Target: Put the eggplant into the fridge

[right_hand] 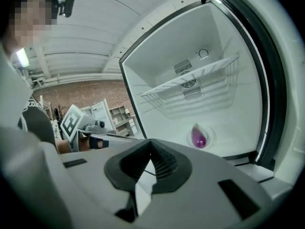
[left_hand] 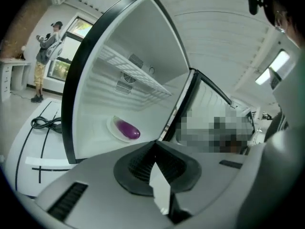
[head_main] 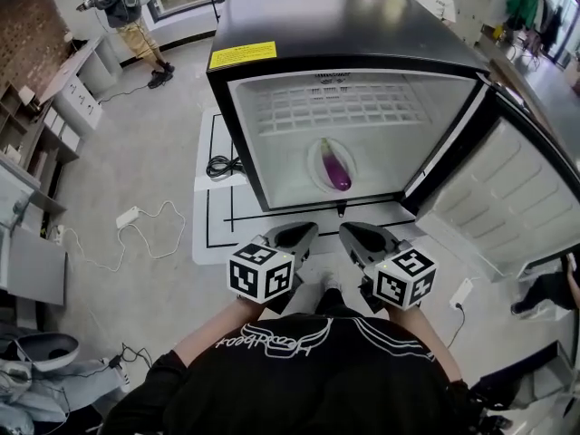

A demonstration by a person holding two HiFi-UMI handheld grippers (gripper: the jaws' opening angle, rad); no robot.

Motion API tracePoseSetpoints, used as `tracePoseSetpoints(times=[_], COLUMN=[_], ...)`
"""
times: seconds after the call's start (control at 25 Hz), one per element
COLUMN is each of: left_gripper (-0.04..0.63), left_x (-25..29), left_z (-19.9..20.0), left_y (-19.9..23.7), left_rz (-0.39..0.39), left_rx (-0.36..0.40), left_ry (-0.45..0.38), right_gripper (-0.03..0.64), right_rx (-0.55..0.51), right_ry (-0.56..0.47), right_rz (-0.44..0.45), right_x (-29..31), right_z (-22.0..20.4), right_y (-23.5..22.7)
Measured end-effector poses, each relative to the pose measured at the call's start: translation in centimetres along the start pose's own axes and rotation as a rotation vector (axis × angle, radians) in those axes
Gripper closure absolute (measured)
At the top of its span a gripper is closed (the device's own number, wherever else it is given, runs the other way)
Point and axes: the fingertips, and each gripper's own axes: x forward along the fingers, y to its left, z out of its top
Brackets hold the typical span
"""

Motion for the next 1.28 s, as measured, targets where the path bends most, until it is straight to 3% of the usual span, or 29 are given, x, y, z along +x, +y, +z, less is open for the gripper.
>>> tracePoseSetpoints(times=[0.16, 0.32, 0.68, 1.0, 1.28], left_gripper=[0.586, 0.586, 0.588, 0.586, 0.586], left_x=[-2.6, -5.8, -7.3, -9.8, -12.6], left_z=[1.0, 1.1, 0.1, -2.4, -5.6], left_y=[-3.8, -5.9, -9.6, -17.3, -24.2], left_rz=[-0.143, -0.204, -0.262, -0.274, -0.286], left_rx=[0.033, 0.048, 0.005, 0.034, 0.032], left_ry=[-0.041, -0.079, -0.094, -0.094, -0.117], right_gripper=[0.611, 0.611, 0.611, 0.611, 0.611], right_rx=[0.009, -0.023, 0.031, 0.054, 0.043], right_ry=[-0.012, -0.022, -0.021, -0.081, -0.072], right_rz=[0.057, 0.130, 0.182, 0.202, 0.232], right_x=[-2.0, -3.4, -6.8, -15.6, -21.7], right_z=[0.6, 0.7, -1.4, -2.5, -4.9], right_y=[2.6, 5.5, 7.6, 11.2, 14.5])
